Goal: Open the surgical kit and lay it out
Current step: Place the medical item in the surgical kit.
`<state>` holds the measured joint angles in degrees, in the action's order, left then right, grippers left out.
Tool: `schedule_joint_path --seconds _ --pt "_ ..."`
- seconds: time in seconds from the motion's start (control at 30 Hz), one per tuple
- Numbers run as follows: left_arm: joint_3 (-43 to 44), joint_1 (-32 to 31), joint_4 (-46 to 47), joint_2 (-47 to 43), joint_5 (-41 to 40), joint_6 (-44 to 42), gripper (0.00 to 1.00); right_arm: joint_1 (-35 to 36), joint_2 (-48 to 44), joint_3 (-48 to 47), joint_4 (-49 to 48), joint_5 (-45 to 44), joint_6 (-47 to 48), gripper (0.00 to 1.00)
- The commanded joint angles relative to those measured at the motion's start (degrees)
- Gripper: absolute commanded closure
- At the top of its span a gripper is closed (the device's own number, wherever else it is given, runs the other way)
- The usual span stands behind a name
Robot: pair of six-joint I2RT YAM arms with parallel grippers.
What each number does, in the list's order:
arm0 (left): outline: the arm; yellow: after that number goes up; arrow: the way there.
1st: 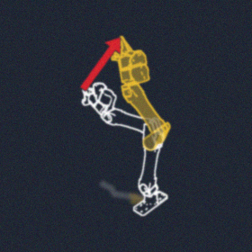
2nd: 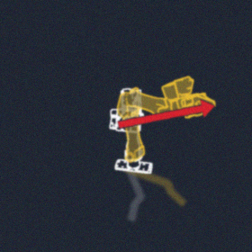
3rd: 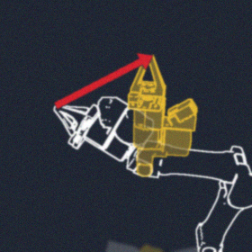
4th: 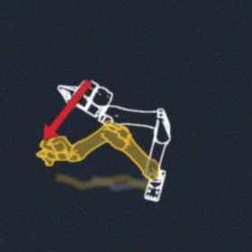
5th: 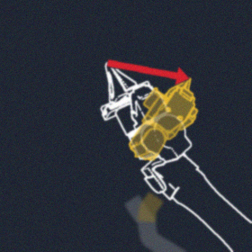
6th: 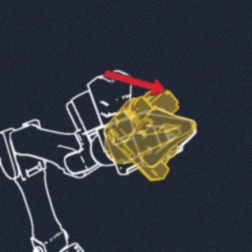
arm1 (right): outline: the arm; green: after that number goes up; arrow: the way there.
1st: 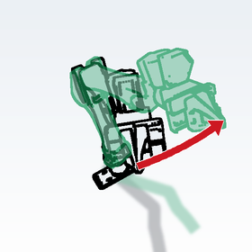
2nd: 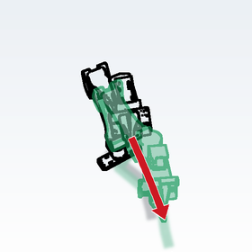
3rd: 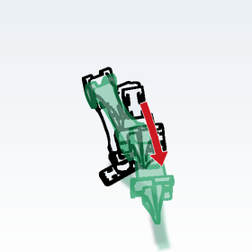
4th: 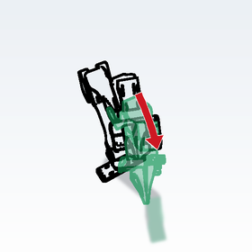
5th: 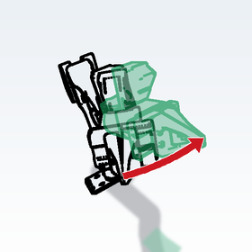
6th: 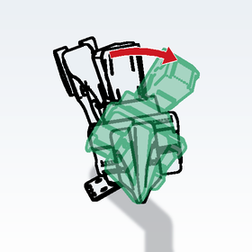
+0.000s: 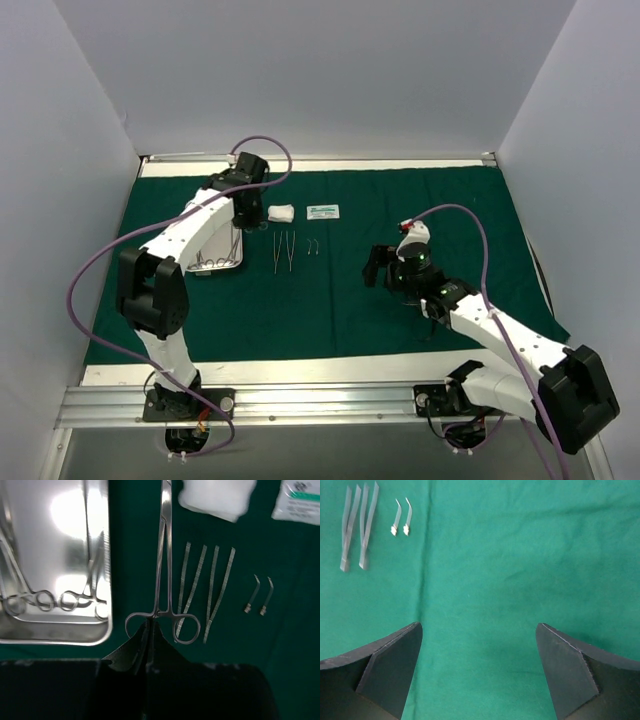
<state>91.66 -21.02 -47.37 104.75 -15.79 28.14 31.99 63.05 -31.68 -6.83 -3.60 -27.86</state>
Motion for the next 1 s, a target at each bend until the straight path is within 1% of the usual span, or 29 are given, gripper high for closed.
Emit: schedule_joint_path --seconds 0.0,0.13,0.17,0.23,0.27,0.47,0.6,0.73,0.97 --pt "-0.2 -4.8 -0.2 -2.4 0.0 6.0 0.98 0.4 -4.5 -3.6 3.1 -4.2 -1.1 0.08" --pt "1.3 -11.1 0.2 -0.2 -0.9 9.6 0.98 0.4 -8.1 -4.3 5.6 -6.2 -1.7 0.08" --pt "1.9 -13.6 0.3 0.4 -1.3 10.9 0.98 0.4 -8.8 -4.3 6.4 -6.5 -1.8 0.08" --pt "3.5 -16.1 0.6 2.7 -1.4 12.6 0.98 0.4 -10.7 -4.4 6.6 -7.3 -2.0 0.08" --pt "4.3 -18.3 0.7 3.6 -1.6 13.2 0.98 0.4 -11.2 -4.4 8.8 -7.6 -2.1 0.08" --pt "10.4 -25.5 -1.0 12.8 -3.9 18.3 0.98 0.4 -15.3 -4.4 11.3 -8.9 -2.6 0.08" --pt "13.5 -27.9 -2.1 17.0 -4.8 21.9 0.98 0.4 -16.6 -4.3 12.1 -8.8 -2.6 0.08" --pt "17.2 -29.4 -2.8 20.6 -6.1 22.0 0.98 0.4 -17.3 -4.2 12.9 -8.7 -2.4 0.08" --pt "18.9 -29.9 -2.2 24.5 -6.0 22.5 0.98 0.4 -18.7 -3.3 13.5 -8.7 -2.1 0.08"
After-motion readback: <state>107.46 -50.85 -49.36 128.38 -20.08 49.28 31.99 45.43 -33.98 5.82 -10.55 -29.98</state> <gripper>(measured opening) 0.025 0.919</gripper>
